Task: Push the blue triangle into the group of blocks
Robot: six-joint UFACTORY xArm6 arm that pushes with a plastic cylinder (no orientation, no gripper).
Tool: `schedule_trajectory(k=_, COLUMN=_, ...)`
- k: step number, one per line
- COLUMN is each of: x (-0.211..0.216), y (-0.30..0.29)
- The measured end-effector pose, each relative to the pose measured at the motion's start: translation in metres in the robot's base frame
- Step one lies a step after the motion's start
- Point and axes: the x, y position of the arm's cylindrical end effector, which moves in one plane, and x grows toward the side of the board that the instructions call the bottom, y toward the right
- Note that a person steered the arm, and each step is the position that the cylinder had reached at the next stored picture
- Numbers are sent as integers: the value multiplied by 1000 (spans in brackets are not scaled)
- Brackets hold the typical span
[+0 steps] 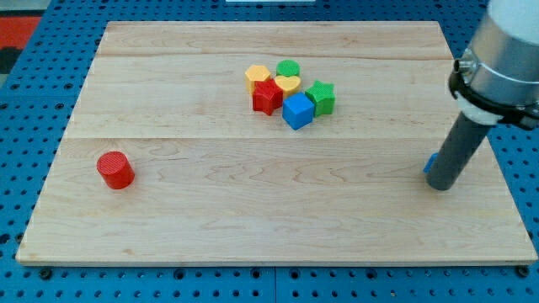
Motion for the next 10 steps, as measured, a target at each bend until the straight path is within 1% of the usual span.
schedule_trajectory(k=1, x=16, y=11)
schedule_trajectory(k=2, x=-6, y=37)
schedule_trajectory(k=3, x=-47, y=27)
schedule_trajectory(k=4, x=-71, y=-1)
schedule_trajectory(k=5, x=-38, y=32)
schedule_trajectory(k=7, x=-73, y=-75)
schedule_trajectory(k=9, x=-125, y=-77)
schedule_trajectory(k=10, x=-140, y=-72)
